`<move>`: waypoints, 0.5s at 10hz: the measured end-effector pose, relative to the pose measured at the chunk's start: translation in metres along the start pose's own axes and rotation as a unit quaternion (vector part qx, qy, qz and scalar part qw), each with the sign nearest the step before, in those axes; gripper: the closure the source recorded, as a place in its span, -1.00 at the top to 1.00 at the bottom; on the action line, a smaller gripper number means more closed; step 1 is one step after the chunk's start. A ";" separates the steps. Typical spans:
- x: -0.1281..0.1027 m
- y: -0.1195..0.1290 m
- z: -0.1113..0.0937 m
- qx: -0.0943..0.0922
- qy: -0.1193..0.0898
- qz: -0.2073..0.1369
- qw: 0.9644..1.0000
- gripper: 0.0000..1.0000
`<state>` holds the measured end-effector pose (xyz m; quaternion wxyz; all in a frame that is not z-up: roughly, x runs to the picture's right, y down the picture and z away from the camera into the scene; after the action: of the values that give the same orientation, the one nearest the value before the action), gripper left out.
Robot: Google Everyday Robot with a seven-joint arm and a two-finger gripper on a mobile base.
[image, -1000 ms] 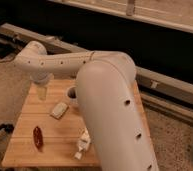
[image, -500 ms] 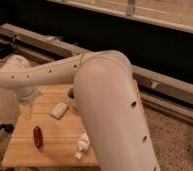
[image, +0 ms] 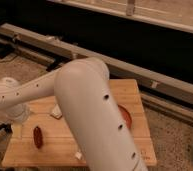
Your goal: Place the pepper on the white sponge
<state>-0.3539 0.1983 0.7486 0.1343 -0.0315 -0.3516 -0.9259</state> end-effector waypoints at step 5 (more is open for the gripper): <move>-0.008 -0.002 0.064 0.033 -0.076 0.035 0.996 0.60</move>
<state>-0.3487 0.2439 0.7936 0.1401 -0.1099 -0.3897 -0.9035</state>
